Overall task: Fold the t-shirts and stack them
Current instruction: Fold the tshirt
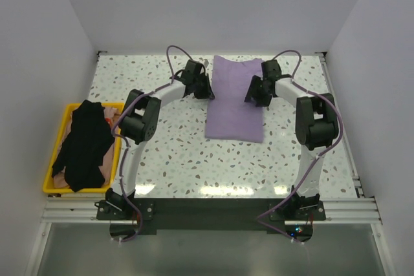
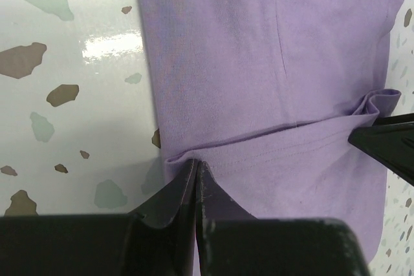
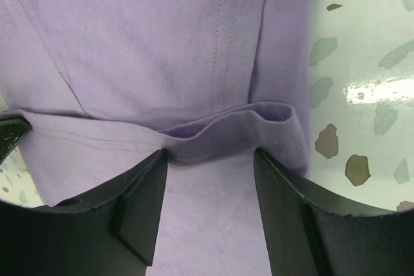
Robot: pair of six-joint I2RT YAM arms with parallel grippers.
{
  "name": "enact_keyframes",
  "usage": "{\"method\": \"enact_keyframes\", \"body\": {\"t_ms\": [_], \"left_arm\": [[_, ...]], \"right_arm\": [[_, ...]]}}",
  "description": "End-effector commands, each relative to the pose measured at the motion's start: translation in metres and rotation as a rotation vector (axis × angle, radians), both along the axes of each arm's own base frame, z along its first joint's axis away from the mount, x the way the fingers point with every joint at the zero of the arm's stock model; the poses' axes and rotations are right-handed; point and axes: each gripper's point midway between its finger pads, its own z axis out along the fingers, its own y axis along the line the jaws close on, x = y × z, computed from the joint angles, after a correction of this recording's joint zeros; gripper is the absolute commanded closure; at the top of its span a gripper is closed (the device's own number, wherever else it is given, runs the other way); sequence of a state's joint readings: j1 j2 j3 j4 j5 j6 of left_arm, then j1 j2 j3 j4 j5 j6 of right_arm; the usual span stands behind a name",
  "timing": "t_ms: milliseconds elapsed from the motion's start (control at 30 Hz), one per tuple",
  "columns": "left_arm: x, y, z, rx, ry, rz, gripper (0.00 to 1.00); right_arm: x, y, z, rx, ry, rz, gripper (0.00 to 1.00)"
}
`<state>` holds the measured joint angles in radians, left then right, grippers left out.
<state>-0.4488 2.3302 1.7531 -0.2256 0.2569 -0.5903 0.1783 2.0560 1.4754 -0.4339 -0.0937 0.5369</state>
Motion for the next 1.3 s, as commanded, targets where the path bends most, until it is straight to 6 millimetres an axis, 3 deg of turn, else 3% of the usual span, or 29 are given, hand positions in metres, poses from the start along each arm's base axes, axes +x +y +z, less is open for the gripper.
{"method": "enact_keyframes", "body": {"t_ms": [0,133,400,767,800,1067,1100,1133,1167,1200,1233,1267], "left_arm": [[-0.001,0.013,-0.007,0.028,0.016,0.026,0.94],[-0.001,0.011,-0.002,0.015,0.011,0.020,0.94],[0.000,0.008,0.011,-0.009,-0.007,0.015,0.94],[-0.011,0.013,-0.003,-0.005,0.033,0.046,0.94],[-0.016,0.017,-0.009,0.002,0.052,0.066,0.94],[-0.038,0.040,0.002,0.012,0.058,0.177,0.98],[-0.046,0.047,-0.005,0.032,0.075,0.194,0.98],[-0.048,0.049,0.004,0.030,0.061,0.202,0.99],[-0.052,0.052,0.005,0.032,0.056,0.210,0.99],[-0.064,0.059,-0.005,0.049,0.080,0.218,0.99],[-0.068,0.062,0.004,0.044,0.067,0.225,0.99],[-0.072,0.064,0.005,0.039,0.061,0.228,0.99]], "right_arm": [[0.007,-0.013,0.020,-0.050,-0.042,-0.019,0.40],[0.010,-0.018,0.025,-0.093,-0.066,-0.010,0.39],[0.008,-0.031,0.010,-0.210,-0.036,-0.003,0.38],[-0.005,-0.014,-0.018,-0.277,0.033,0.068,0.37],[-0.008,-0.011,-0.020,-0.282,0.043,0.079,0.37],[-0.042,0.006,-0.029,-0.312,0.089,0.128,0.37],[-0.046,0.013,-0.028,-0.314,0.086,0.141,0.37],[-0.058,0.014,-0.034,-0.314,0.106,0.146,0.37],[-0.060,0.019,-0.028,-0.304,0.086,0.150,0.37],[-0.065,0.027,-0.028,-0.284,0.081,0.163,0.37],[-0.077,0.029,-0.034,-0.274,0.104,0.164,0.37],[-0.080,0.034,-0.028,-0.254,0.087,0.167,0.37]]}}
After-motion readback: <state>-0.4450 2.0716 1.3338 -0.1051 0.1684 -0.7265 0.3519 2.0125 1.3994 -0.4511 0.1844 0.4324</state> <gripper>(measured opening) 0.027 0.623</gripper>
